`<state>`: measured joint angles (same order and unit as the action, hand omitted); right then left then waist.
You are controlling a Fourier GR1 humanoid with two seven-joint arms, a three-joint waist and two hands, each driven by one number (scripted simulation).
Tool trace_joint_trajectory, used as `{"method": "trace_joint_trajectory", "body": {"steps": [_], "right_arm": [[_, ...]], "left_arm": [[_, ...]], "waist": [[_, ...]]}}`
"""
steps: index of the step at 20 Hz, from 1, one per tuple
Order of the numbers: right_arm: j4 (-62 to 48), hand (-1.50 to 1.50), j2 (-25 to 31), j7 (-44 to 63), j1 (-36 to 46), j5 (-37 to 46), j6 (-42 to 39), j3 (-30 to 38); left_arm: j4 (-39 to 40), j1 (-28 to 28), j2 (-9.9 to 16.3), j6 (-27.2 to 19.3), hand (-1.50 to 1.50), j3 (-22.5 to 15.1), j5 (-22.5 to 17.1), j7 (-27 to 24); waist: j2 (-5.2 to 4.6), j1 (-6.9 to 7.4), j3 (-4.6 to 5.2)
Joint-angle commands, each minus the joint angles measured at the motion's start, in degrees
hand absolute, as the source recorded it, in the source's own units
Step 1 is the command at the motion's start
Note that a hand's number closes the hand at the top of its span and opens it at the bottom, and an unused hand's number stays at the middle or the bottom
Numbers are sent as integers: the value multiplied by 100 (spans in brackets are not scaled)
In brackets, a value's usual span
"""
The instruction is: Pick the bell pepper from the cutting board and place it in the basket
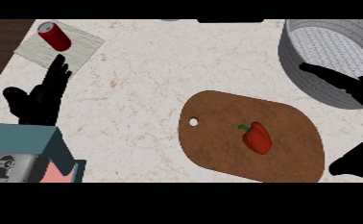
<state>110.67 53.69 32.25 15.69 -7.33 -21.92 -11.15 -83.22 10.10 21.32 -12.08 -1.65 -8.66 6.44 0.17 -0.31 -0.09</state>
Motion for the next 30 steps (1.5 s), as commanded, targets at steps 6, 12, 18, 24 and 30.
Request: {"method": "trace_joint_trajectory", "body": {"steps": [6, 12, 18, 24, 30], "right_arm": [[-488, -150, -1203, -1111, -749, 1281, 256, 1], [-1097, -150, -1834, -1960, -967, 2160, 451, -267], [-656, -150, -2058, -2431, -1701, 2836, 662, -139], [-1328, -150, -2483, -2928, -1572, 3232, 682, -26], [-765, -150, -3030, -2465, -1560, 3512, 420, 84]], "left_arm": [[114, 210, -43, 220, 0, 354, -3, 152], [438, 218, -86, 434, 0, 502, 110, -67], [-317, -245, -576, 17, 0, 163, 628, 91], [353, 422, -783, 95, 0, 251, 756, 39], [-365, 8, -685, 379, 0, 497, 660, 480]], "waist": [[-21, 30, 6], [-26, 28, 8], [-11, 15, 8], [-22, 1, 8], [-11, 33, 8]]}}
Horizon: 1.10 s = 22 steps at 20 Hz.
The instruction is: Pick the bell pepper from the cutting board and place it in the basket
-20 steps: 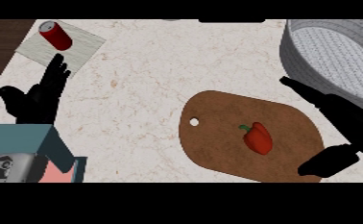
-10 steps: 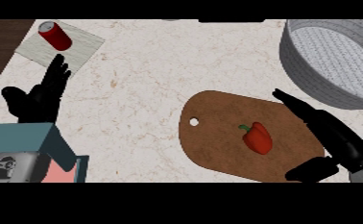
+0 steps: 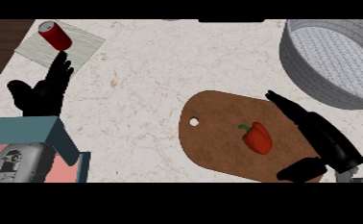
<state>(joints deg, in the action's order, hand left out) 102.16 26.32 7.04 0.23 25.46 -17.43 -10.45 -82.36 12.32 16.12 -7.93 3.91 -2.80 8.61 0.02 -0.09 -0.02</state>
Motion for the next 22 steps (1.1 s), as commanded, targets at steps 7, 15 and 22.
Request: {"method": "trace_joint_trajectory", "body": {"steps": [7, 15, 22], "right_arm": [[-631, -150, -615, -424, 20, 736, 63, 157], [-580, -150, -912, -267, -96, 1452, 118, -73], [-1434, -150, -1085, -917, 92, 1794, 334, 90]], "left_arm": [[-287, -337, -104, 354, 0, 196, 59, -103], [-284, -9, -17, 388, 0, 390, 140, 326], [-250, -261, -355, 351, 0, 298, 313, -5]], "waist": [[1, 14, 2], [1, 5, 2], [0, 8, 2]]}}
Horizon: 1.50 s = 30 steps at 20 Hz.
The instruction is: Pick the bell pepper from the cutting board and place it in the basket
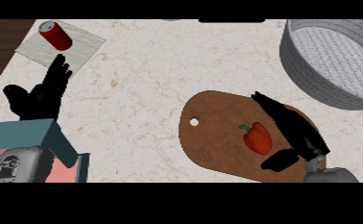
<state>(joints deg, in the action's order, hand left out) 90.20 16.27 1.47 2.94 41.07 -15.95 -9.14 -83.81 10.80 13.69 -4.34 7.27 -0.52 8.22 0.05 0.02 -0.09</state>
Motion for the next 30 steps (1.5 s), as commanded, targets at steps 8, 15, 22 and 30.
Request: {"method": "trace_joint_trajectory", "body": {"steps": [8, 15, 22, 30], "right_arm": [[-267, -150, -377, 30, 115, 499, -86, -35], [-796, 150, -231, -571, 179, 611, -308, -248], [-1251, 150, -202, -1165, 104, 660, -143, -274], [-1830, 150, -905, -900, 6, 977, 607, -350]], "left_arm": [[15, 382, -55, 83, 0, 106, 73, 328], [-482, -239, -163, 90, 0, -38, 150, 257], [-316, 18, -158, 56, 0, -16, 169, 322], [-90, 207, -50, 121, 0, 125, 108, 181]], "waist": [[-4, -10, 10], [-2, 19, 8], [-5, 13, 7], [-36, 46, 3]]}}
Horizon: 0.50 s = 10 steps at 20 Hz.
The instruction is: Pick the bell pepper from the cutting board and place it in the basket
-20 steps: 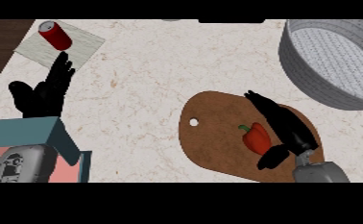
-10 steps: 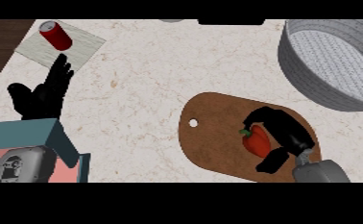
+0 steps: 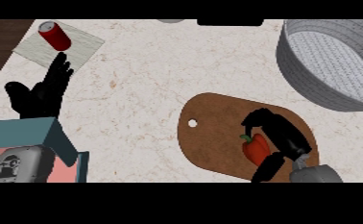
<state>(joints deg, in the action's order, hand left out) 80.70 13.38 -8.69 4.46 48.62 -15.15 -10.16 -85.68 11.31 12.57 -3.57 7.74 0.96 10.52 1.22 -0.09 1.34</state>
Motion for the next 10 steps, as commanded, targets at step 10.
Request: {"method": "trace_joint_trajectory", "body": {"steps": [10], "right_arm": [[-483, 150, -1306, -119, -642, -1044, 1440, 239]], "left_arm": [[68, 83, 173, 97, 0, 174, -126, -72]], "waist": [[-134, 40, -151]]}}
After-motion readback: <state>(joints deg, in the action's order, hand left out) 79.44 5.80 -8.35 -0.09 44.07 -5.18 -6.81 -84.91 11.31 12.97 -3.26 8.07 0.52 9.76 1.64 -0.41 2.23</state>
